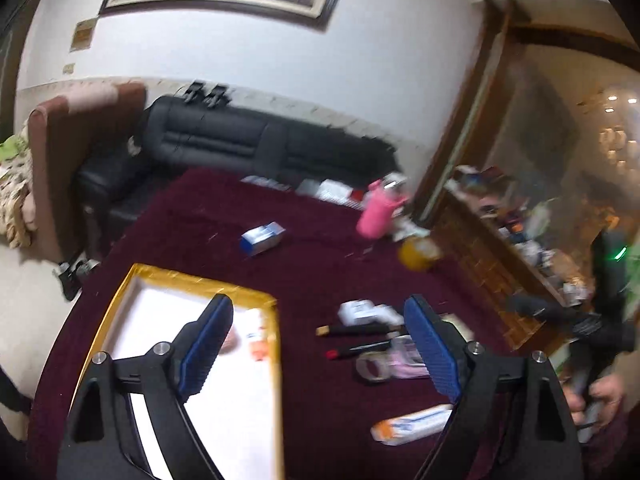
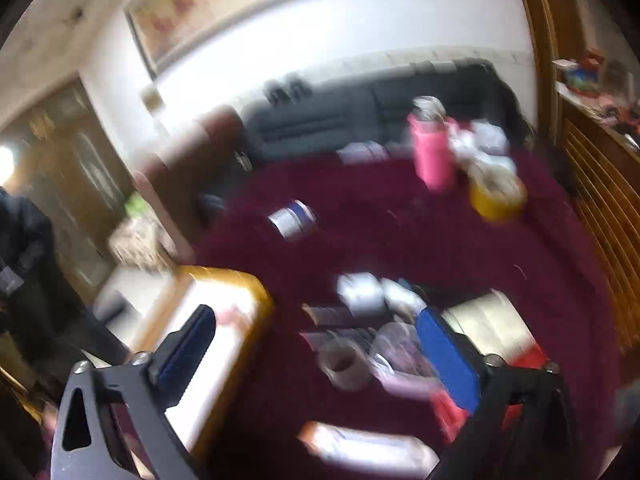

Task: Organize objects
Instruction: 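Move both open tools away from the tray back over the table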

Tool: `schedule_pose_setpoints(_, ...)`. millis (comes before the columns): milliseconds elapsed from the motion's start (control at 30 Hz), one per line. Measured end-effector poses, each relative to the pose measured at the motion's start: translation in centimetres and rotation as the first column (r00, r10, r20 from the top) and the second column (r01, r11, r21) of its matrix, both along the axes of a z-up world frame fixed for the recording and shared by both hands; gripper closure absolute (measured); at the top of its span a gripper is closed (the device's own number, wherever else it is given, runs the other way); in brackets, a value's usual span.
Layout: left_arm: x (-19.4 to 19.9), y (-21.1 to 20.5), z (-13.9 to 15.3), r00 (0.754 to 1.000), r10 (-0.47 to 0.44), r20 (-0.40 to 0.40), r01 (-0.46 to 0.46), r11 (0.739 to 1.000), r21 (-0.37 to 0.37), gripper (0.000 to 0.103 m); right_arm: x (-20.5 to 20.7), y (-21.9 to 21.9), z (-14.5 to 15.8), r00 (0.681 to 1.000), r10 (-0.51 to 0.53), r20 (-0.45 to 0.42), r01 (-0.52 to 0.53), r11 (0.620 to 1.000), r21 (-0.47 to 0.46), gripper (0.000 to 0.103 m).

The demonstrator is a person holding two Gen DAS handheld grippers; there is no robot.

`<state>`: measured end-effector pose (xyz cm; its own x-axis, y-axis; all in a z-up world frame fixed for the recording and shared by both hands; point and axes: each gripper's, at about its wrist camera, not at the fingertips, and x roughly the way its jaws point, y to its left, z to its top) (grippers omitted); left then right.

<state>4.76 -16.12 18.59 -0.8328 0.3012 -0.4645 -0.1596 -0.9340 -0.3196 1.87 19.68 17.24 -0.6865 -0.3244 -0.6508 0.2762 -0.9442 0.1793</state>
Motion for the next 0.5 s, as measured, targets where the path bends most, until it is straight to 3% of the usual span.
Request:
schedule_pose_setpoints(33,0.8,0.3,1.1,1.0,-0.011,-0.02,0.011,1.0,0.004,0.016,1.4,1.4,1.7,0.999,-0.023,-0.048,0.026,0.997,0.076,0.007)
schedule_pose_setpoints(100,3.0,1.0,4.6,0.996,-0.035,-0.08,0.036,0.999,0.013,0.016,3.2,3.5,5.0,0.993,-0.038,-0.108,0.05,0.993,0.109,0.006)
schedule_pose_setpoints(233,6.9,2.6,13.7,0.976,-0.094,-0.195,0.099,0.995,0.011,0.016,7.2,8.5,15.5,0.972,-0.082,-0.222,0.108,0.989,0.106,0.006)
schedule_pose_setpoints(300,8.3,3.0,17.9,0.963,-0.087,-0.255,0.087,0.996,-0.013,0.016,9.0,9.6,21.2,0.947,-0.103,-0.303,0.156,0.975,0.157,0.005)
schedule_pose_setpoints(400,10.7,3.7,25.8,0.92,-0.018,-0.391,-0.025,0.994,-0.106,0.015,12.0,10.6,30.0,0.871,-0.162,-0.464,0.3,0.923,0.24,0.0)
schedule_pose_setpoints(433,11.4,3.7,28.7,0.902,0.013,-0.431,-0.07,0.991,-0.116,0.013,13.1,11.1,33.7,0.836,-0.182,-0.517,0.358,0.895,0.265,0.0)
schedule_pose_setpoints(500,12.2,3.4,33.1,0.882,0.058,-0.468,-0.122,0.987,-0.108,0.01,14.1,11.2,37.8,0.774,-0.247,-0.583,0.48,0.829,0.287,0.0)
